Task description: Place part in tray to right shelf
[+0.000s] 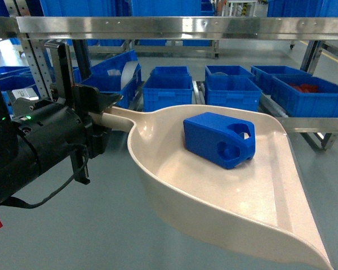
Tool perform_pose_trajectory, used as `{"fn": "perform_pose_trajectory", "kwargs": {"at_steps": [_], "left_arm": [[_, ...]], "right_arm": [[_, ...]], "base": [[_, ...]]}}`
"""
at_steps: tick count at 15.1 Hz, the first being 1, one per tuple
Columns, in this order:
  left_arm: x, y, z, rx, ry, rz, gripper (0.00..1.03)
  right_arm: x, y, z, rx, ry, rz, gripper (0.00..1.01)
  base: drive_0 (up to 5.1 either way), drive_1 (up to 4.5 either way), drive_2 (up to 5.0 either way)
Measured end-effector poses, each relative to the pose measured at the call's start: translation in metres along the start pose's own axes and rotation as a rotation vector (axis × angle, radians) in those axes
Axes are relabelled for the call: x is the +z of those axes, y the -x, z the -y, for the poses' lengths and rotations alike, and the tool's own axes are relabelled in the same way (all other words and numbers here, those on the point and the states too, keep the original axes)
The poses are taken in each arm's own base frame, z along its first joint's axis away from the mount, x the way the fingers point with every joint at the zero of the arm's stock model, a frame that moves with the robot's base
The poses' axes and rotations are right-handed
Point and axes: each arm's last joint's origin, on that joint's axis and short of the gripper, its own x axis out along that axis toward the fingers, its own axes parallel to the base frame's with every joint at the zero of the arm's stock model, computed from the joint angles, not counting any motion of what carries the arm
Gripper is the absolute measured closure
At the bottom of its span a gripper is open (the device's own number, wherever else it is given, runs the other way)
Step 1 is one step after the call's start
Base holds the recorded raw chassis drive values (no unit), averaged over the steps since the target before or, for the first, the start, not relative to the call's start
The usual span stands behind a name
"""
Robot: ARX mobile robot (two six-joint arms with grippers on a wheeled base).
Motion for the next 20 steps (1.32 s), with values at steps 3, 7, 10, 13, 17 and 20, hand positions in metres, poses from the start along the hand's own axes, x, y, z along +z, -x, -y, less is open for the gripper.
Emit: {"fn": "perform_pose_trajectory", "kwargs": {"at_steps": [3,7,10,13,17,20], "left_arm": [[-0.0012,-0.0001,0.0001,0.000,0.000,-0.004,0.91],[-0.0010,-0.0001,0.0001,0.000,0.000,-0.003,0.91],[-0.0010,-0.0001,0.0002,-0.002,0.000,-0.003,0.91],[-0.0010,-0.0001,0.0002,-0.001,0.000,-0.003,0.91],[-0.0010,-0.0001,0.0002,-0.001,0.000,-0.003,0.91],[-0.0010,-0.0001,0.0001,0.000,0.000,-0.004,0.91]], "right_arm": [[0.0000,0.0000,0.0000,0.000,0.000,0.000,0.03],[0.0000,0.0000,0.0000,0.000,0.000,0.000,0.03],[0.0004,0.0000,0.0001,-0.001,-0.002,0.003,0.03],[0.0003,0.0000,0.0001,0.000,-0.001,0.002,0.03],[0.0001,0.0000,0.0000,0.000,0.000,0.000,0.03],[0.0002,0.0000,0.0000,0.000,-0.001,0.001,0.03]], "base": [[0.0,0.00,0.0],[0.0,0.00,0.0],[0.0,0.00,0.0],[0.0,0.00,0.0],[0.0,0.00,0.0],[0.0,0.00,0.0]]}}
